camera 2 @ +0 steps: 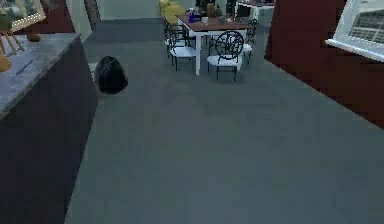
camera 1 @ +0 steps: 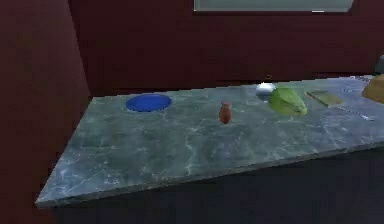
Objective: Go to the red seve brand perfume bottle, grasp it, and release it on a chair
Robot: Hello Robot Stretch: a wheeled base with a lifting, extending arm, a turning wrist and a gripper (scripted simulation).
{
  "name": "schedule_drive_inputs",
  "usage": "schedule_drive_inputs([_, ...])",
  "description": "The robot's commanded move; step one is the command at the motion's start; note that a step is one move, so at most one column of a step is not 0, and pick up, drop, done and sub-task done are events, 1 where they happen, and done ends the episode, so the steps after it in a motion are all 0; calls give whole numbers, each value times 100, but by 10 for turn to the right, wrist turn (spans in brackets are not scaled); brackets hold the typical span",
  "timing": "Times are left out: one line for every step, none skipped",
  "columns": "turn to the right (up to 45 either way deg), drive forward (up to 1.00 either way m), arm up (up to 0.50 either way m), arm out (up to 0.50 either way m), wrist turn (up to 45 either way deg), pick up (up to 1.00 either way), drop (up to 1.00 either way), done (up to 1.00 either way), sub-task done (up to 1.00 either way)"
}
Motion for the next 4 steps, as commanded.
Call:
schedule_drive_inputs([450,0,0,0,0,0,0,0,0])
schedule_drive_inputs([300,0,0,0,0,0,0,0,0])
schedule_drive_inputs([0,25,0,0,0,0,0,0,0])
schedule_drive_inputs([-450,0,0,0,0,0,0,0,0])
